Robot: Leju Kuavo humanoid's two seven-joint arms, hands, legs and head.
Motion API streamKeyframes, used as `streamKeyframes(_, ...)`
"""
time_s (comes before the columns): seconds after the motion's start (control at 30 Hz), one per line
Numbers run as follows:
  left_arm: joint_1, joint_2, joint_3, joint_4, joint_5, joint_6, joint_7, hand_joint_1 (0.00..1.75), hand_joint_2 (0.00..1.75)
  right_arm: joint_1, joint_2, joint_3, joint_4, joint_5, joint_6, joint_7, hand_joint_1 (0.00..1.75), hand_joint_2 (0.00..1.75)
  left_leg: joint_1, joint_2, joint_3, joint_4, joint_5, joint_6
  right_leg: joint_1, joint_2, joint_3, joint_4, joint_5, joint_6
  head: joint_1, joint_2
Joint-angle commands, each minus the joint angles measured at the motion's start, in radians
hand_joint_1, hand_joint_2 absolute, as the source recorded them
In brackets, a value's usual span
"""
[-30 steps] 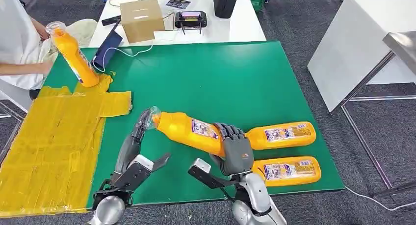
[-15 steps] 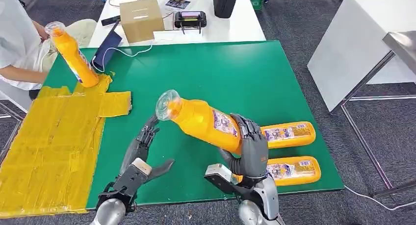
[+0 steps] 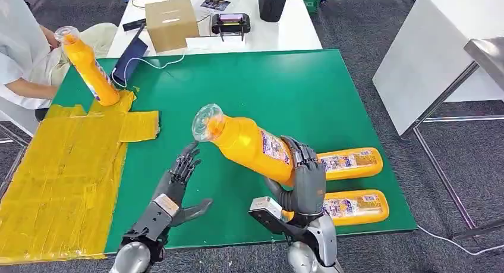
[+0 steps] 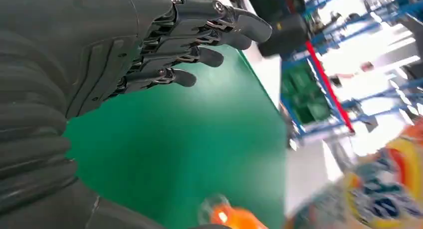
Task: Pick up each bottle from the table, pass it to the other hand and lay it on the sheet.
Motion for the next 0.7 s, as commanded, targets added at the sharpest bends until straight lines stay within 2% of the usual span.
streamKeyframes(0.03, -0.014, 0.031, -0.046, -0.015, 0.127, -0.071, -0.001, 0.00, 1.75, -0.069, -0.006, 0.099, 0.144, -0.007, 0.013, -0.009, 1.75, 1.75, 0.001, -0.001, 0.004, -0.001, -0.001, -0.001, 0.000, 0.007, 0.004, -0.001, 0.000, -0.001, 0.000, 0.000)
streamKeyframes(0.17, -0.024, 0.037, -0.053, -0.020, 0.149, -0.080, -0.002, 0.00, 1.75, -0.083, 0.007, 0.159, 0.212, -0.005, 0.030, -0.018, 1.75, 1.75, 0.001, -0.001, 0.006, -0.001, -0.002, -0.001, 0.000, 0.009, 0.006, -0.001, -0.001, -0.002, 0.000, 0.000)
streamKeyframes(0.23, -0.033, 0.038, -0.059, -0.019, 0.153, -0.082, -0.002, 0.00, 1.75, -0.106, 0.002, 0.206, 0.261, -0.011, 0.044, -0.034, 1.75, 1.75, 0.001, -0.001, 0.003, -0.001, -0.001, -0.001, 0.000, 0.006, 0.003, -0.001, 0.000, -0.001, 0.000, 0.000)
streamKeyframes(0.43, -0.054, 0.047, -0.070, -0.006, 0.192, -0.092, -0.007, 0.00, 1.75, -0.183, -0.008, 0.420, 0.369, -0.066, 0.106, -0.091, 1.75, 1.75, 0.001, 0.000, 0.004, -0.001, -0.001, -0.001, 0.000, 0.008, 0.004, -0.001, 0.000, -0.001, 0.000, 0.000)
streamKeyframes(0.7, -0.058, 0.047, -0.065, -0.002, 0.209, -0.090, -0.011, 0.00, 1.75, -0.211, -0.022, 0.489, 0.384, -0.080, 0.140, -0.087, 1.75, 1.75, 0.001, -0.003, 0.005, -0.001, -0.001, -0.001, 0.000, 0.005, 0.005, -0.001, -0.001, -0.001, 0.000, 0.000)
